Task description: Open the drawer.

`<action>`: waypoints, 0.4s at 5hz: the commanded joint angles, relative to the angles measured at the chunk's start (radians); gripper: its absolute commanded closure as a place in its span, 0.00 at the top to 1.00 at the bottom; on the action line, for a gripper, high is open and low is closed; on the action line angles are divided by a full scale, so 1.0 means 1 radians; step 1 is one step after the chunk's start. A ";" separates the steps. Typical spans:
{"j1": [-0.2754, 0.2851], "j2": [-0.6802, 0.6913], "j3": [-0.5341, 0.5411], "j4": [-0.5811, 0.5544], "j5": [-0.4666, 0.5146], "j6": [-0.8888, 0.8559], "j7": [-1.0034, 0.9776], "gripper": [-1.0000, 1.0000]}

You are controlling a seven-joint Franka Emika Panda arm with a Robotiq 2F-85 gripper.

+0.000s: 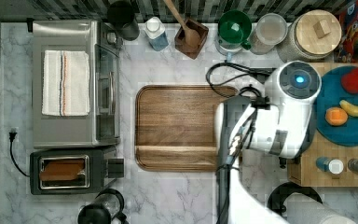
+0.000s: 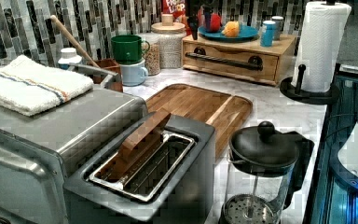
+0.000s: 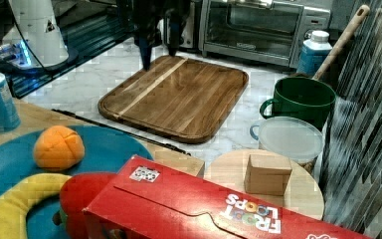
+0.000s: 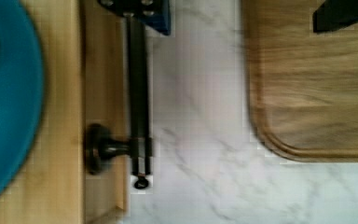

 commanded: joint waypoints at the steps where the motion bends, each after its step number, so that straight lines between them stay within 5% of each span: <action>1: -0.036 0.070 -0.030 0.033 -0.021 0.143 -0.017 1.00; 2: -0.037 0.083 -0.035 0.002 -0.007 0.208 -0.012 1.00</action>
